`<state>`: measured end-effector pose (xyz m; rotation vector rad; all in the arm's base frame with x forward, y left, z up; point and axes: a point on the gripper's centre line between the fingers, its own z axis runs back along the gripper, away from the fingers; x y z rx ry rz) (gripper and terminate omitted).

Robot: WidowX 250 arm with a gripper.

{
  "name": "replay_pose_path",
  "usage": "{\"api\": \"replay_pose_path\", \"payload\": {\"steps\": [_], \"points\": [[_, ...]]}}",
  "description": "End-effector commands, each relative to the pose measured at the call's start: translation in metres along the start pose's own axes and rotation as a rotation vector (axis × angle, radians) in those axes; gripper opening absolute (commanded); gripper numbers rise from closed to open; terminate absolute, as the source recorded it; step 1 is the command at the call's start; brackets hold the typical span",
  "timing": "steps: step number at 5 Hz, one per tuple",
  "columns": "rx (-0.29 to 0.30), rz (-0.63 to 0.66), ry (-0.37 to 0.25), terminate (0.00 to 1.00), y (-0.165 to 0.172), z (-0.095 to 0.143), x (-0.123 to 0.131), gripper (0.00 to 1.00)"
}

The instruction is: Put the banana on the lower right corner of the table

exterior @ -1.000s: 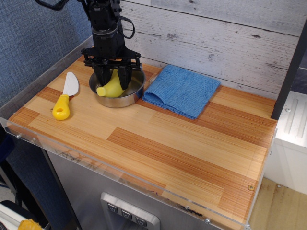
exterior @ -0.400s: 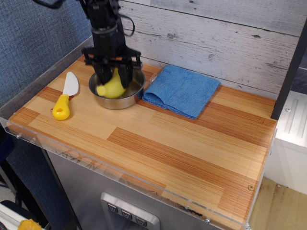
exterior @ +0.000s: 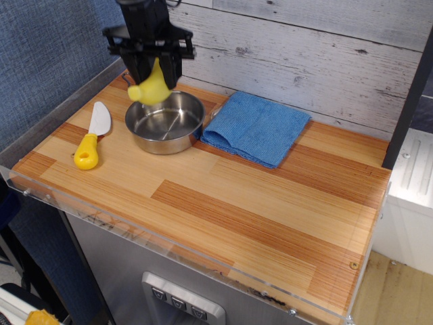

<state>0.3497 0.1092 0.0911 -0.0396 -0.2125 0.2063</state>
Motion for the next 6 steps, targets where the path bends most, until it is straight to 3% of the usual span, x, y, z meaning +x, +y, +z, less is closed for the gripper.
{"api": "replay_pose_path", "payload": {"steps": [1,3,5,6], "points": [[-0.009,-0.138,-0.126,0.0,-0.037,0.063,0.012,0.0],[-0.062,-0.301,-0.173,0.0,-0.089,0.094,0.006,0.0],[-0.102,-0.471,-0.158,0.0,-0.137,0.087,-0.026,0.0],[-0.108,-0.524,-0.125,0.0,-0.151,0.073,-0.048,0.0]]}}
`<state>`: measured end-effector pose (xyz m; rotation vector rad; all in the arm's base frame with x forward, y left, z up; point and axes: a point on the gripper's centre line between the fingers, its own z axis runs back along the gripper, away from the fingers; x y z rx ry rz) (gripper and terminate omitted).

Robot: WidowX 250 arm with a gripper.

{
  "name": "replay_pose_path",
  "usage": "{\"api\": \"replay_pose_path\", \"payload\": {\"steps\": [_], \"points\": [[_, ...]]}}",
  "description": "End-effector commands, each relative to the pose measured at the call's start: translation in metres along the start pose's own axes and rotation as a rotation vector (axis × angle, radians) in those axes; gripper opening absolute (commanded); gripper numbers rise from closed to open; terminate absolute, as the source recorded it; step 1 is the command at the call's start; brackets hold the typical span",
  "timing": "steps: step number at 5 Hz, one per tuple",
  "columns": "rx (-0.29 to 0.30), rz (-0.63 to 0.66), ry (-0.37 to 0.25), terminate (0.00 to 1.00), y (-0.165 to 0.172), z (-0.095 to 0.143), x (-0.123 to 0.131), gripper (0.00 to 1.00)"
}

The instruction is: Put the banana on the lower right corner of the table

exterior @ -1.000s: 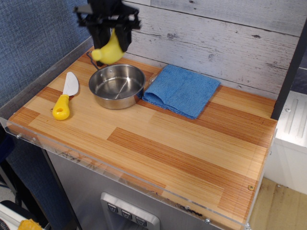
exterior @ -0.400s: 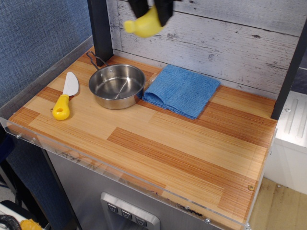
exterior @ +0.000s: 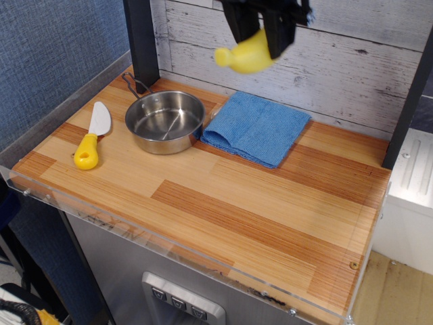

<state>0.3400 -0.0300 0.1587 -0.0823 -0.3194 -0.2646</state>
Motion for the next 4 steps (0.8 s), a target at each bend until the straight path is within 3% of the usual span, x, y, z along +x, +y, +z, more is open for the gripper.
{"api": "replay_pose_path", "payload": {"steps": [1,4], "points": [[-0.018,-0.117,0.01,0.0,-0.042,-0.009,-0.032,0.0],[-0.043,-0.222,0.085,0.0,-0.073,-0.065,-0.081,0.0]]}}
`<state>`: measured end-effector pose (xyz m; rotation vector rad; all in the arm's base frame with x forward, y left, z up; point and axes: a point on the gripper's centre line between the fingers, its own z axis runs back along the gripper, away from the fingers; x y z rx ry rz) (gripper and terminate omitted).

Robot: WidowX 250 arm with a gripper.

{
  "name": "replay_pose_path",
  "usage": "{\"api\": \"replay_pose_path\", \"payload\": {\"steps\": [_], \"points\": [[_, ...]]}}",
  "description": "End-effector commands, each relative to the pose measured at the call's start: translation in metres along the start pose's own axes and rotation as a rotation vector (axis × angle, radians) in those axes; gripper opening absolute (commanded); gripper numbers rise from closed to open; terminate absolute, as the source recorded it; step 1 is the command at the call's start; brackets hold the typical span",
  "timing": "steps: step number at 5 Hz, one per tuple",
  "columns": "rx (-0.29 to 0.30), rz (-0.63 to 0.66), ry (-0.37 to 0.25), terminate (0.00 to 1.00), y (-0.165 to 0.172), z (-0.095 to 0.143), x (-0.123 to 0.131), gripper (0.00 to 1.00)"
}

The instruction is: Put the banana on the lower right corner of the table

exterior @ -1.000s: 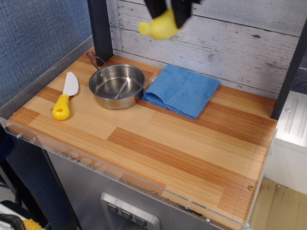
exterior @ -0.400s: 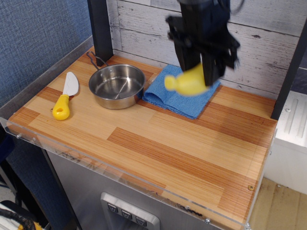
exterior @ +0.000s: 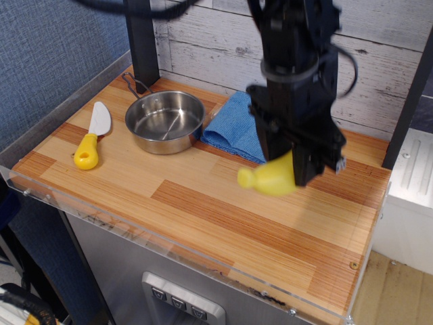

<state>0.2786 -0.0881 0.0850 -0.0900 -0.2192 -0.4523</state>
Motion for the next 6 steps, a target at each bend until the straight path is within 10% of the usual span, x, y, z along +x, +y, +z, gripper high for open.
{"api": "replay_pose_path", "payload": {"steps": [1,4,5,6], "points": [[0.011,-0.085,0.0,0.0,-0.011,-0.023,-0.017,0.0],[0.003,-0.142,0.085,0.0,-0.017,-0.054,-0.027,0.0],[0.013,-0.141,0.075,0.0,-0.016,-0.052,-0.026,1.0],[0.03,-0.129,0.076,0.0,-0.012,-0.049,-0.025,1.0]]}}
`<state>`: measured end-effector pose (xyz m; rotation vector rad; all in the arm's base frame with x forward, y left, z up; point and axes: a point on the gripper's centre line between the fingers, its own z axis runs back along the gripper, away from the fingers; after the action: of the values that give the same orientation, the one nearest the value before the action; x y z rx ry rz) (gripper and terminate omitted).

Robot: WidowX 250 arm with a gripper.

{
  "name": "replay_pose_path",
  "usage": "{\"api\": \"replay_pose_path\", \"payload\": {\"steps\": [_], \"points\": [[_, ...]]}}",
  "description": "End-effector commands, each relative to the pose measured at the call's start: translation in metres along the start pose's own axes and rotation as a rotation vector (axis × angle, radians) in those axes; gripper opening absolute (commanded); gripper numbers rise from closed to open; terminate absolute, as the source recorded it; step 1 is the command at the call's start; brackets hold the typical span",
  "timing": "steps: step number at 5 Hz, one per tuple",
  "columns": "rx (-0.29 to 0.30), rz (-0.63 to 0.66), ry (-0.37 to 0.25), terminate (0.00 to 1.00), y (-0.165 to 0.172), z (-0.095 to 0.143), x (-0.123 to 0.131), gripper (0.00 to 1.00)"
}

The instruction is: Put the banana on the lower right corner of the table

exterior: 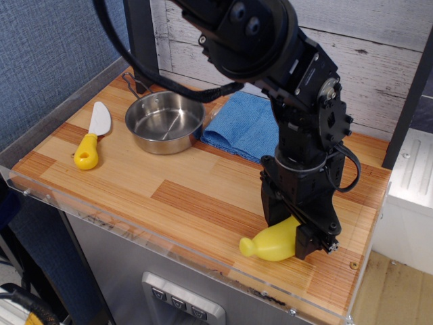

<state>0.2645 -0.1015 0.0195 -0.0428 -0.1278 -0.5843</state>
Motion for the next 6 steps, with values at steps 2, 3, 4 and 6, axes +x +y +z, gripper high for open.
{"api": "replay_pose_path", "payload": {"steps": [2,3,4,6], "points": [[0.017,0.009,-0.059,0.0,0.006,0.024,-0.002,1.0],[0.015,0.001,-0.123,0.0,0.009,0.051,0.002,1.0],[0.015,-0.008,-0.181,0.0,0.013,0.083,0.008,1.0],[0.058,0.016,-0.299,0.0,0.037,0.147,0.0,1.0]]}}
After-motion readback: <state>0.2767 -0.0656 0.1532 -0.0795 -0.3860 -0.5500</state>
